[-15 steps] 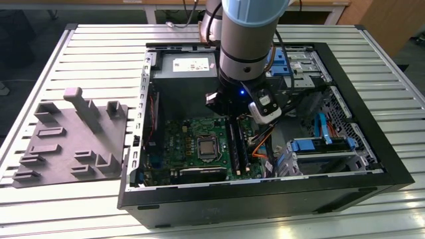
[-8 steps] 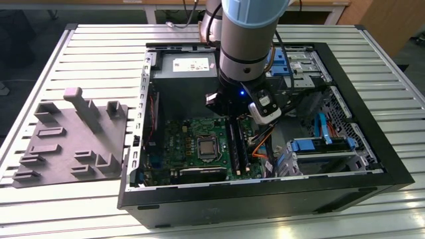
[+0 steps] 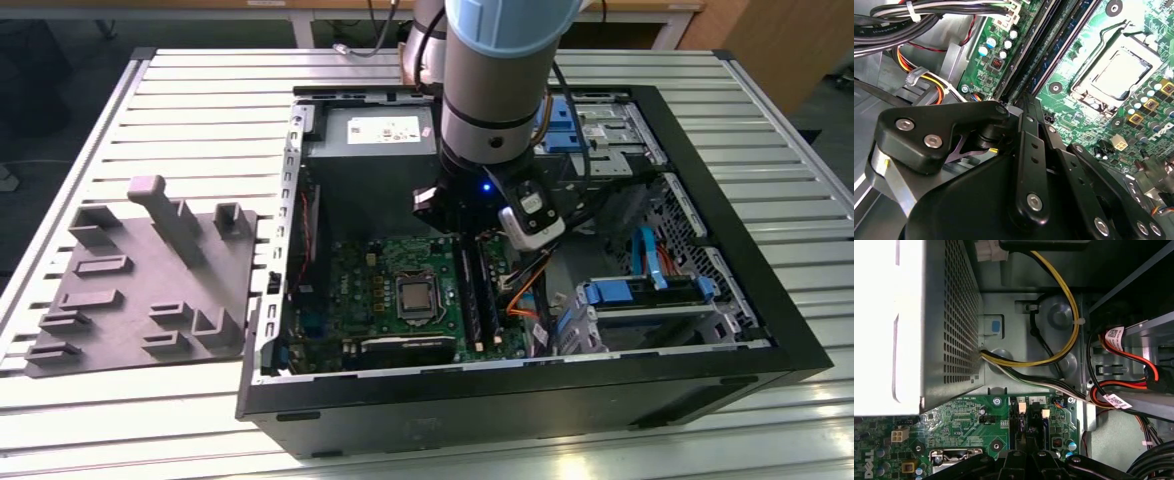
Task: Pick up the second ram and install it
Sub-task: 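Press down the second ram until it locks into place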
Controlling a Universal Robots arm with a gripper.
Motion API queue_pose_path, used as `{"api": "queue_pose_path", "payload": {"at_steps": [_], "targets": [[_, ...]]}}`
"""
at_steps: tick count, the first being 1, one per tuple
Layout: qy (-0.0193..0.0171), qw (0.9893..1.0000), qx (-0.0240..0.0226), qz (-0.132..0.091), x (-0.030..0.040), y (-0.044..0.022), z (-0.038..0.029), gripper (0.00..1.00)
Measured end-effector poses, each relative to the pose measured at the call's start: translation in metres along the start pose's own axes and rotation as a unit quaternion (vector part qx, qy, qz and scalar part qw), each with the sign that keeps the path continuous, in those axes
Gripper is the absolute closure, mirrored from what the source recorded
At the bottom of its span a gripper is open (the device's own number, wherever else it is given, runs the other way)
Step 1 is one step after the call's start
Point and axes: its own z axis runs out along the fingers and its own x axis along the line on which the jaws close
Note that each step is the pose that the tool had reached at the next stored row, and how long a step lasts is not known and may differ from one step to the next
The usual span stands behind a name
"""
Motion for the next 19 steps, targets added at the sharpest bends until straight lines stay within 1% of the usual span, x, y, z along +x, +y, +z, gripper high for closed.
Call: {"api": "queue_pose_path", "payload": {"at_steps": [7,19], "targets": [[0.0,1.0,-0.0001,0.0,0.0001,0.0018,0.0003,0.89],[0.0,1.0,0.0,0.0,0.0001,0.0018,0.0023,0.89]]}}
